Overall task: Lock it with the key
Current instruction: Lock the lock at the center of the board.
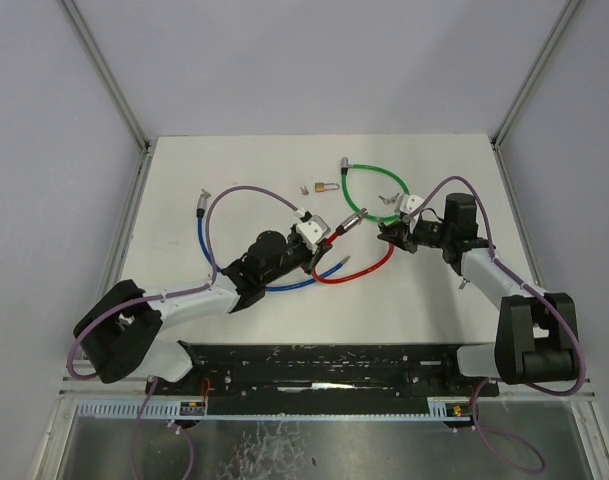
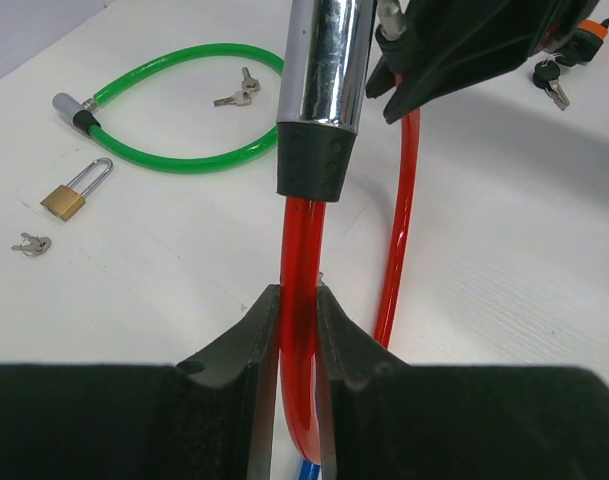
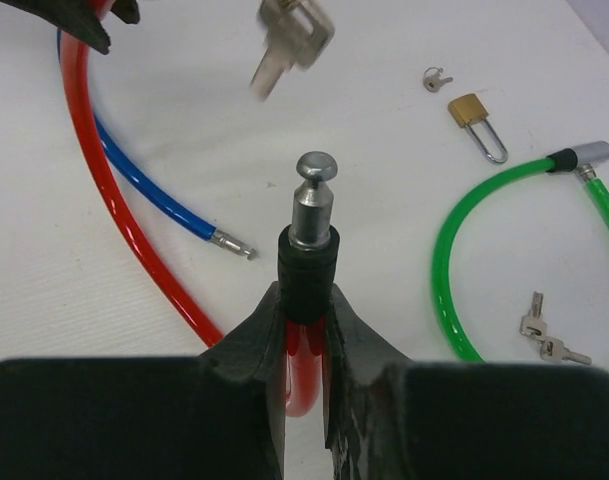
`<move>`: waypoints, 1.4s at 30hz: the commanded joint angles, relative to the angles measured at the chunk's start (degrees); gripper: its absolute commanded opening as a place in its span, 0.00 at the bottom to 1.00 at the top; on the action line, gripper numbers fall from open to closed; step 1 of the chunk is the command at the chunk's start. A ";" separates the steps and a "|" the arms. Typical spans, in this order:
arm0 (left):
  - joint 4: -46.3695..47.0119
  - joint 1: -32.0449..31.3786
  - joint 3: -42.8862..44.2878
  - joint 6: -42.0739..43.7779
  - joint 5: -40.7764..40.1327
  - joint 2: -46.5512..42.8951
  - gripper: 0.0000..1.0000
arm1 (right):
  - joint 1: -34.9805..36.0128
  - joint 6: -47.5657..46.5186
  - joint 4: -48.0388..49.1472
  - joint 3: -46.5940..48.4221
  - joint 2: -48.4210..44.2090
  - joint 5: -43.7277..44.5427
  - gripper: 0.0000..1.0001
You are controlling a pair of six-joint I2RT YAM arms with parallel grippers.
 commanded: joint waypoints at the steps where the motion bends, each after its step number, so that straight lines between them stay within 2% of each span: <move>1: 2.81 -0.76 -0.73 -3.83 -0.36 0.76 0.00 | 0.45 1.73 -2.99 -3.24 0.20 -6.95 0.17; 7: 4.65 -0.34 0.78 -6.59 4.17 1.97 0.00 | 1.65 0.80 -1.78 -6.38 -3.28 -6.98 0.10; 13: 5.83 3.36 3.88 -13.00 21.24 4.83 0.00 | 4.23 4.97 0.80 -5.71 -5.32 -3.13 0.01; 17: 7.21 5.28 4.08 -15.98 25.96 5.32 0.00 | 4.78 6.24 0.01 -4.82 -5.59 -0.73 0.00; 31: 2.27 5.34 6.56 -15.03 25.44 7.21 0.00 | 7.33 9.36 0.60 -3.29 -4.83 3.29 0.00; 35: 0.49 5.91 6.80 -15.25 23.87 6.88 0.00 | 7.31 6.96 0.60 -4.86 -7.95 0.73 0.00; 42: 3.37 7.76 5.63 -19.12 25.66 5.37 0.00 | 7.32 4.05 -1.11 -5.24 -8.91 0.25 0.00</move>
